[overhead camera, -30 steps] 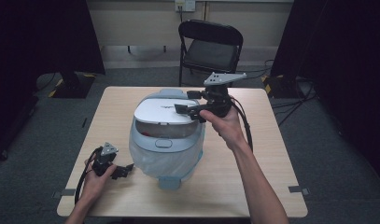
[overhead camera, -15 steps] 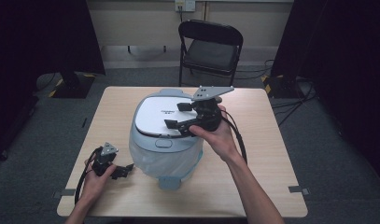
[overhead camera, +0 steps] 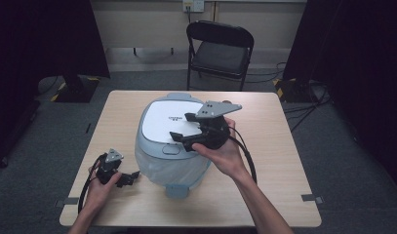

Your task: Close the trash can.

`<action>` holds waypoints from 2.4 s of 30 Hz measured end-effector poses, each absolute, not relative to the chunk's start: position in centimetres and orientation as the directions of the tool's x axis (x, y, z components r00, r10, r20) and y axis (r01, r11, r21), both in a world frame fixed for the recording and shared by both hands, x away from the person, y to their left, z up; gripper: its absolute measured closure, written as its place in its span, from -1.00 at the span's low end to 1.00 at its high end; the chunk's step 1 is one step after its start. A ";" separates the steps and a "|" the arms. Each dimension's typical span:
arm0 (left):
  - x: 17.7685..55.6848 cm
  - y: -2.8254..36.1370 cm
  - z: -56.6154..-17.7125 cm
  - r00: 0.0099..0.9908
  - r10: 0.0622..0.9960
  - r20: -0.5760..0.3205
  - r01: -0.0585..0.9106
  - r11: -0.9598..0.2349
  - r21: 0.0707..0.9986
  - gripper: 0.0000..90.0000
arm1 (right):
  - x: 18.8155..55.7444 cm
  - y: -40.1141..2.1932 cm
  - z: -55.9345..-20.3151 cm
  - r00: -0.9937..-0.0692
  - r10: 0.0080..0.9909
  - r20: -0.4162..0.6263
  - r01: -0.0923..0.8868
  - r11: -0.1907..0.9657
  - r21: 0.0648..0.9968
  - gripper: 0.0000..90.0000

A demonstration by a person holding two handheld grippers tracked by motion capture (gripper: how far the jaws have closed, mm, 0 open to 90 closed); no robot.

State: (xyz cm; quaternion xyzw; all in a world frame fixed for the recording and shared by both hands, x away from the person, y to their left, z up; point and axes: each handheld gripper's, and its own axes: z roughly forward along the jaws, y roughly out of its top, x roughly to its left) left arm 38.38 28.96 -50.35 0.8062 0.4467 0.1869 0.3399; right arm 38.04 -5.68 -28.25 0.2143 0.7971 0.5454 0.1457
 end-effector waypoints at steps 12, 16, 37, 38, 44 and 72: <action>38.4 29.0 -50.3 0.530 0.848 -0.002 0.594 -0.370 0.715 -1.00 | 38.0 -5.2 -28.2 -0.849 0.528 -0.021 0.188 0.338 0.922 -0.42; 38.4 29.0 -50.3 0.530 0.848 -0.002 0.594 -0.369 0.715 -1.00 | 38.6 -5.3 -28.3 -0.854 0.521 0.006 0.197 0.313 0.929 -0.44; 38.4 29.0 -50.3 0.531 0.848 -0.003 0.594 -0.369 0.715 -1.00 | 41.4 -11.2 -26.7 -0.737 0.675 0.040 0.251 0.217 0.943 -0.62; 38.4 29.0 -50.3 0.531 0.847 -0.003 0.593 -0.369 0.715 -1.00 | 41.6 -11.7 -26.6 -0.728 0.684 0.044 0.256 0.212 0.943 -0.62; 38.4 29.0 -50.3 0.531 0.847 -0.002 0.593 -0.370 0.715 -1.00 | 41.9 -14.2 -26.5 -0.676 0.736 0.041 0.275 0.201 0.940 -0.64; 38.4 29.1 -50.4 0.538 0.843 -0.003 0.590 -0.375 0.716 -1.00 | 40.7 -21.9 -34.9 -0.482 0.873 0.070 0.446 0.176 0.877 -0.60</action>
